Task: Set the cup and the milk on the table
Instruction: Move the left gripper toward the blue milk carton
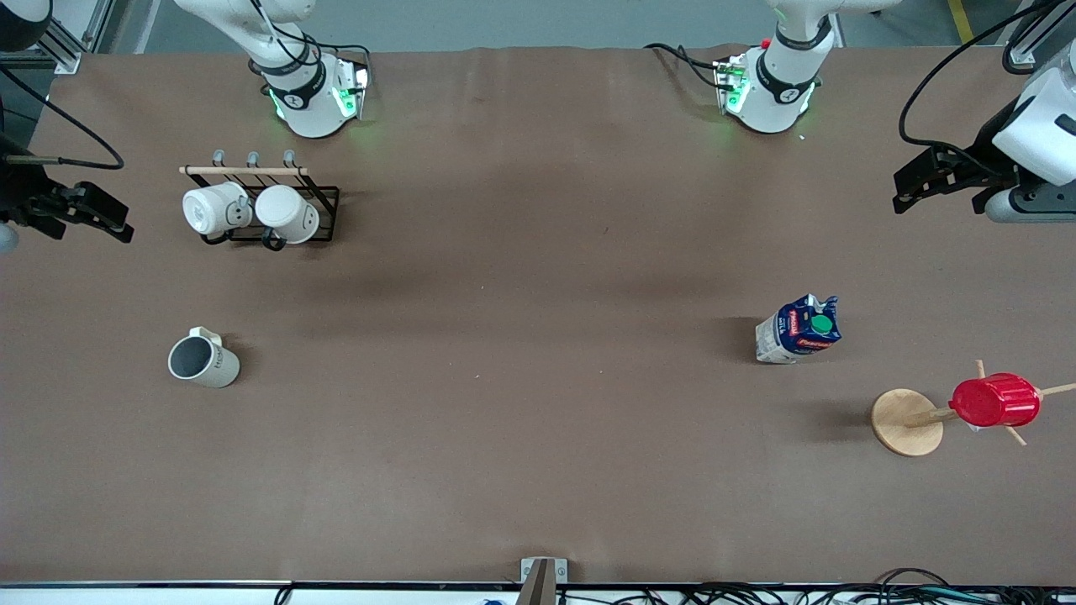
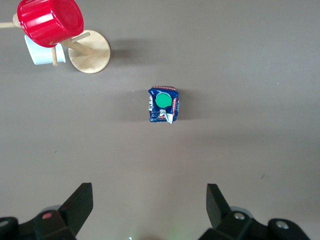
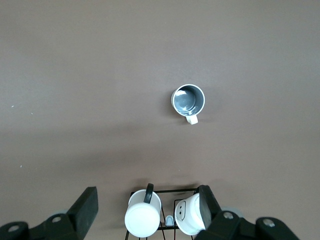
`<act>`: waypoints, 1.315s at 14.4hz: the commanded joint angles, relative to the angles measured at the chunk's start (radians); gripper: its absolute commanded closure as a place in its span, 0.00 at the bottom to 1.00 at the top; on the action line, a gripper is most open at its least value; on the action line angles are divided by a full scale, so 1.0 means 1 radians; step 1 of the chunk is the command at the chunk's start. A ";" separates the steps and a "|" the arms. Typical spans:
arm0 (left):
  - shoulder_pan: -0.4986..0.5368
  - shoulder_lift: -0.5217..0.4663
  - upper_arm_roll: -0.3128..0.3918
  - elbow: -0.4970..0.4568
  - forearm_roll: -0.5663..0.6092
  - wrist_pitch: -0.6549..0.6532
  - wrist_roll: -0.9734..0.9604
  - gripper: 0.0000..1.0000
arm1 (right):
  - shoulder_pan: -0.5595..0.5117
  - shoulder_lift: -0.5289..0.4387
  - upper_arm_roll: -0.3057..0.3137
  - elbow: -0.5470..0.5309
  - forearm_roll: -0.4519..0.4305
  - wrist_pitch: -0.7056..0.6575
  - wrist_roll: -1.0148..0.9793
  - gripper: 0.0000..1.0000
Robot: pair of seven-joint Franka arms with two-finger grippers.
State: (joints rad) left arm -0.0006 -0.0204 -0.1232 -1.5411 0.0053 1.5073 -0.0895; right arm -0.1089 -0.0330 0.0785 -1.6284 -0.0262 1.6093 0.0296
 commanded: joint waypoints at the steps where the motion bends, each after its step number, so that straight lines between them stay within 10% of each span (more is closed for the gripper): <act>1: -0.001 0.008 0.005 0.021 -0.005 -0.007 0.016 0.00 | -0.014 -0.008 0.006 -0.011 0.016 0.001 -0.005 0.10; 9: -0.004 0.135 0.004 0.027 0.015 0.131 0.001 0.00 | -0.017 -0.008 0.006 -0.019 0.016 0.004 -0.005 0.10; 19: -0.001 0.155 0.004 -0.396 0.016 0.607 0.000 0.00 | -0.103 0.079 0.004 -0.093 0.017 0.184 -0.097 0.10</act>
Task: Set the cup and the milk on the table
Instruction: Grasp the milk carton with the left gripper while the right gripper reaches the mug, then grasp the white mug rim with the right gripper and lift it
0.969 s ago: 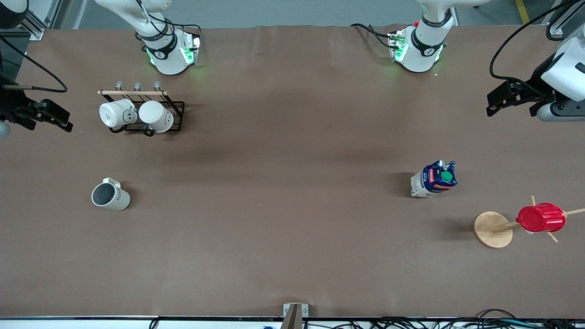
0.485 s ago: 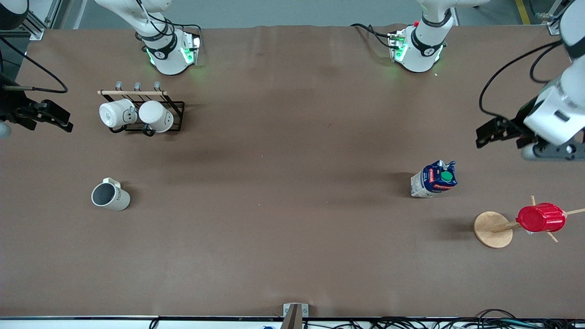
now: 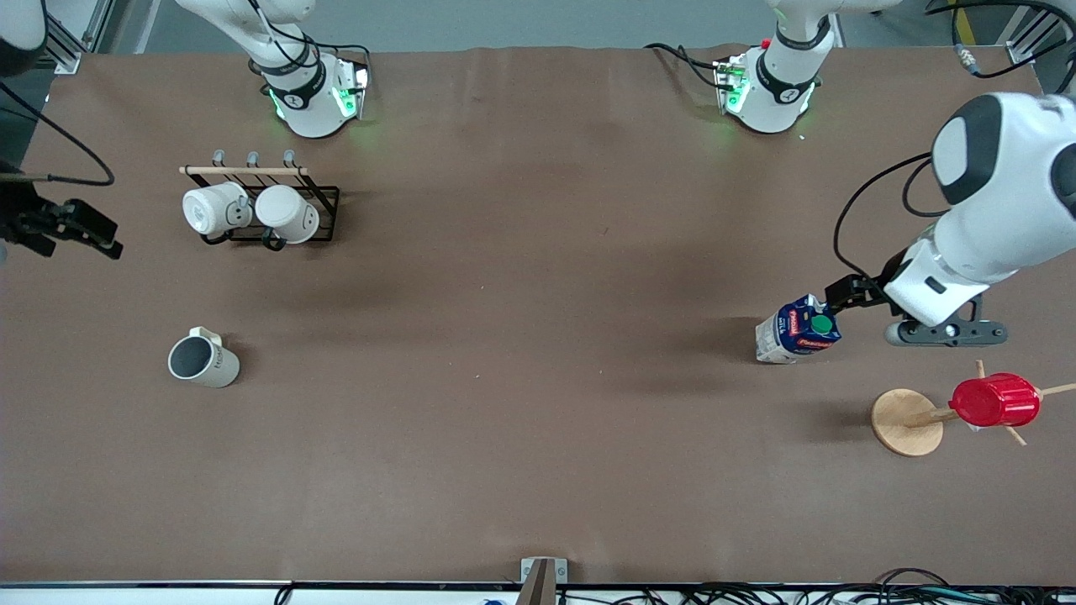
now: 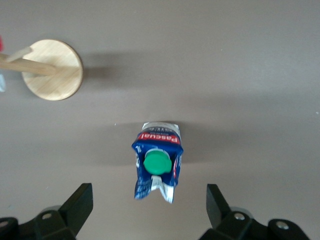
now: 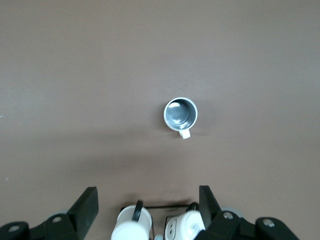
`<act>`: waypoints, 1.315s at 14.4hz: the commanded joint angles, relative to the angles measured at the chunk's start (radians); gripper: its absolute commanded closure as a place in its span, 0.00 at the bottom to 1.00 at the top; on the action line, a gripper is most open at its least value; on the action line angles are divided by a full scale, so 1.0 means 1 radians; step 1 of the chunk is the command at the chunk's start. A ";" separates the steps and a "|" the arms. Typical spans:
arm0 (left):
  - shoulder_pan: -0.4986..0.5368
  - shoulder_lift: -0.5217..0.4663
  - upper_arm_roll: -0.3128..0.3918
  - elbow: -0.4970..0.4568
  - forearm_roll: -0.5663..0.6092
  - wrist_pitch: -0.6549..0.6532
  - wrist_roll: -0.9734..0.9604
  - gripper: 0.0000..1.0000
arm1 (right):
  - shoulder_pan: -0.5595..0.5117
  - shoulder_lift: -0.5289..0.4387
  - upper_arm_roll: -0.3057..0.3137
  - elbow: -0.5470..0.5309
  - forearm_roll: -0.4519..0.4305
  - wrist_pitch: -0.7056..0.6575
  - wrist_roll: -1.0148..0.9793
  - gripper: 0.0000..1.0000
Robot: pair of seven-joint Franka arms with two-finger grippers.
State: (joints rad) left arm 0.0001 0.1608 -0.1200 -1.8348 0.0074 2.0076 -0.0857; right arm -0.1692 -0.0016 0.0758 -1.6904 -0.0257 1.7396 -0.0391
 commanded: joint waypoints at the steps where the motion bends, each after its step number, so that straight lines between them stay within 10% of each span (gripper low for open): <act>1: 0.000 -0.008 0.000 -0.136 0.014 0.170 -0.002 0.00 | -0.056 0.089 0.007 -0.031 0.017 0.078 -0.036 0.10; 9: 0.011 0.045 0.002 -0.236 0.014 0.275 -0.002 0.01 | -0.151 0.394 0.009 -0.035 0.018 0.339 -0.228 0.10; 16: 0.017 0.048 0.000 -0.247 0.014 0.273 -0.002 0.36 | -0.170 0.534 0.010 -0.041 0.018 0.409 -0.240 0.13; 19: 0.017 0.033 0.000 -0.244 0.016 0.247 0.021 0.76 | -0.173 0.581 0.010 -0.057 0.018 0.480 -0.240 0.19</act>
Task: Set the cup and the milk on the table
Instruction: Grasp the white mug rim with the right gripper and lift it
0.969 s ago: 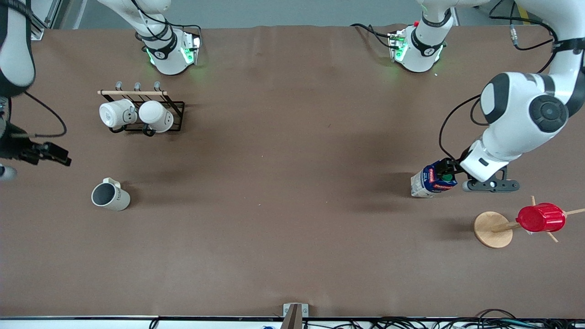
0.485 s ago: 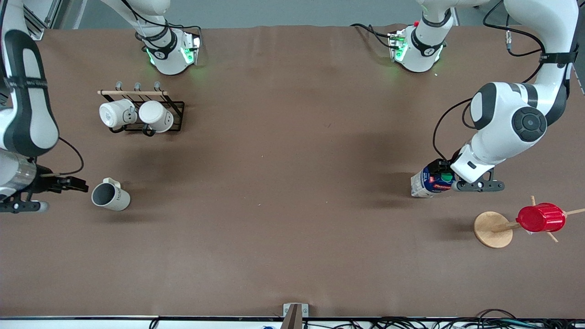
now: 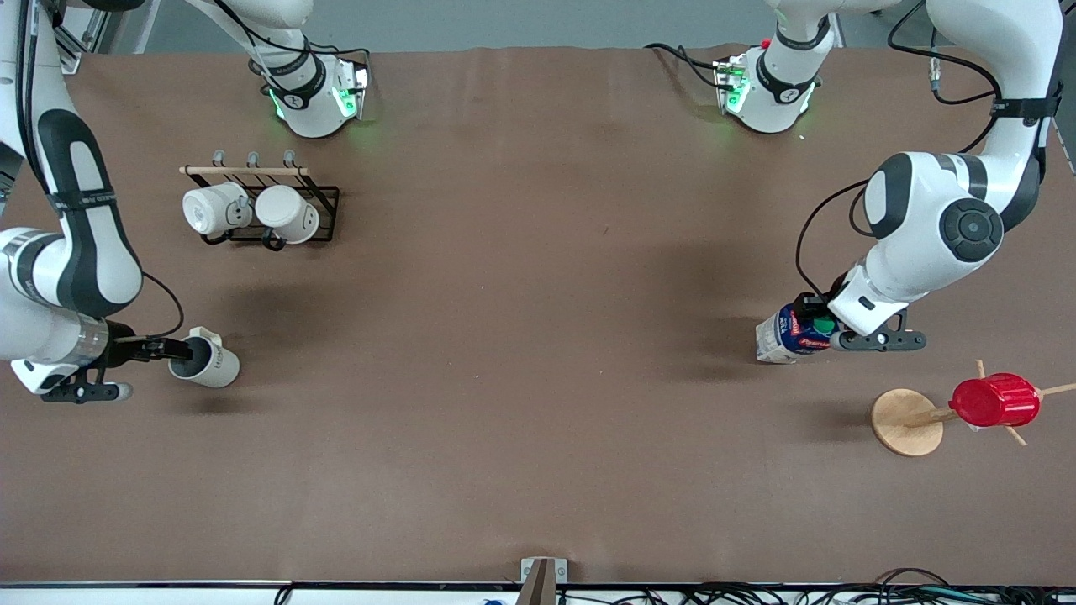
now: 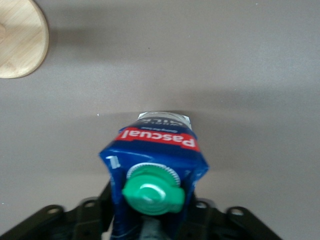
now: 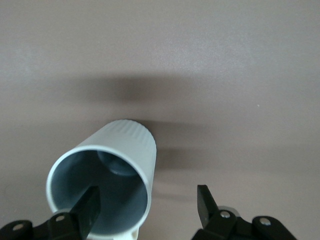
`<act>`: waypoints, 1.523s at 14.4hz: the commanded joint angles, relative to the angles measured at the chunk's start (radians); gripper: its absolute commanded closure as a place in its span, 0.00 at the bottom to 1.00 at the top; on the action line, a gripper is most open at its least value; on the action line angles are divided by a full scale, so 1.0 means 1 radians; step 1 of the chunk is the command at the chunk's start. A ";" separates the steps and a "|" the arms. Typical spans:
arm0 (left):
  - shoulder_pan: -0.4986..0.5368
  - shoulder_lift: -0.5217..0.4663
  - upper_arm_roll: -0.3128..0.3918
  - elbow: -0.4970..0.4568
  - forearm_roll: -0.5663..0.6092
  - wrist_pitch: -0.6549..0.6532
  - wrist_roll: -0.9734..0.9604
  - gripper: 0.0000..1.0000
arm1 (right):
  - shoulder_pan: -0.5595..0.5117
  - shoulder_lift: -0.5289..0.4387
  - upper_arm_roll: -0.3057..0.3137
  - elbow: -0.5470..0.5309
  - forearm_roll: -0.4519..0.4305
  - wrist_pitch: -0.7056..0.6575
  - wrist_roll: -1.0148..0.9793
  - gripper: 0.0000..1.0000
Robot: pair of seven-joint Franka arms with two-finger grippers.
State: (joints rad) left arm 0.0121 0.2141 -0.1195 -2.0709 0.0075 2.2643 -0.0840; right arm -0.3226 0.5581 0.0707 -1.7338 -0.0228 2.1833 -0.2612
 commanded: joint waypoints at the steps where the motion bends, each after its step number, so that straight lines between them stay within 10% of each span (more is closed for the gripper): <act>1: 0.005 -0.024 -0.002 -0.003 0.016 -0.028 0.020 0.85 | -0.019 0.022 0.015 -0.023 0.015 0.053 -0.018 0.22; 3: 0.003 -0.033 -0.003 0.000 0.016 -0.031 0.018 0.94 | -0.018 0.023 0.015 -0.046 0.015 0.072 -0.018 0.36; 4: 0.000 -0.035 -0.003 0.005 0.016 -0.037 0.018 0.95 | -0.016 0.022 0.017 -0.056 0.015 0.076 -0.018 0.71; 6: -0.001 -0.035 -0.003 0.026 0.016 -0.058 0.018 0.99 | -0.012 0.022 0.017 -0.056 0.015 0.075 -0.018 0.98; 14: -0.009 -0.030 -0.026 0.150 0.014 -0.157 -0.003 1.00 | 0.029 -0.052 0.027 -0.050 0.015 -0.038 0.014 1.00; 22: -0.046 -0.010 -0.048 0.271 0.005 -0.261 -0.055 1.00 | 0.500 -0.147 0.027 -0.052 0.029 -0.185 0.734 0.99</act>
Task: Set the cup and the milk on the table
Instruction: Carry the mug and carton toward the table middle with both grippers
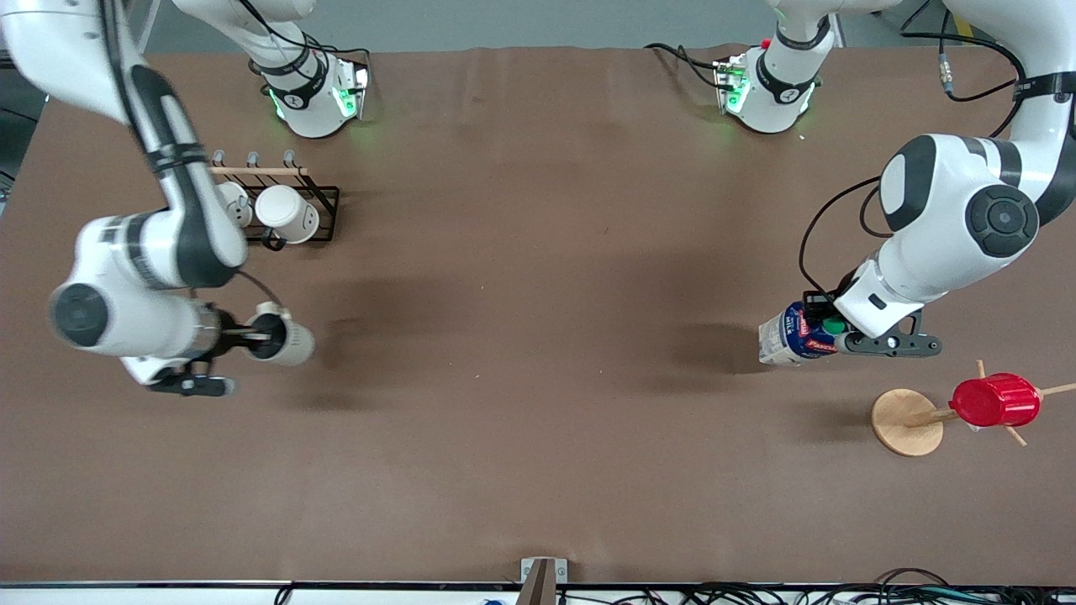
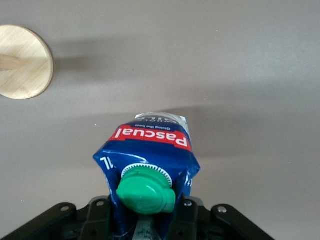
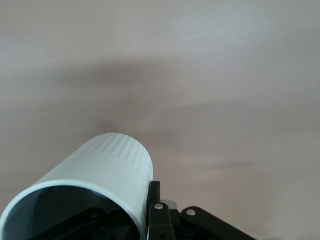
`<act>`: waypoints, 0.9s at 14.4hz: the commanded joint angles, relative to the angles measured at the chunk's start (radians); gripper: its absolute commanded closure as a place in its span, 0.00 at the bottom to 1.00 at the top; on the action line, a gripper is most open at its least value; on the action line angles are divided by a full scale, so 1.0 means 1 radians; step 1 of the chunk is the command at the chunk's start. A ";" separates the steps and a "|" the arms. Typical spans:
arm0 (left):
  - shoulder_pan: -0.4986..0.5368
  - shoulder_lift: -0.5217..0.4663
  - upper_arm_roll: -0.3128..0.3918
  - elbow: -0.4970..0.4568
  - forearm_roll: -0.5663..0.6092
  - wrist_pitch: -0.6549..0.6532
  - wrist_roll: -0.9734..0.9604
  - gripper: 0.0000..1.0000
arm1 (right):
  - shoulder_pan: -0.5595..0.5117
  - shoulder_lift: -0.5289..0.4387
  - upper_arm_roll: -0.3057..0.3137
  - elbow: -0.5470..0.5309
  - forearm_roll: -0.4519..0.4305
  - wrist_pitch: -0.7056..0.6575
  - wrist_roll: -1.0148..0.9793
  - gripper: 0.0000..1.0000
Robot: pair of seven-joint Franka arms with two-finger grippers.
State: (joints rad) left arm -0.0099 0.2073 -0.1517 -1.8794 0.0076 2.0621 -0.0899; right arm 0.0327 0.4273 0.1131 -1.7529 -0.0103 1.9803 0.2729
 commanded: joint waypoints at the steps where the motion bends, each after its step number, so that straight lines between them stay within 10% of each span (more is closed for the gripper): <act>1: -0.044 0.009 -0.015 0.112 0.005 -0.085 -0.086 1.00 | 0.235 -0.012 -0.016 -0.022 0.020 0.041 0.310 0.99; 13: -0.303 0.173 -0.015 0.355 0.015 -0.198 -0.542 1.00 | 0.544 0.251 -0.020 0.156 0.020 0.294 0.699 0.92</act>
State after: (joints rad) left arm -0.2681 0.3605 -0.1682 -1.5950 0.0077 1.9073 -0.5617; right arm 0.5520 0.6573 0.1047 -1.6126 -0.0014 2.2381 0.9390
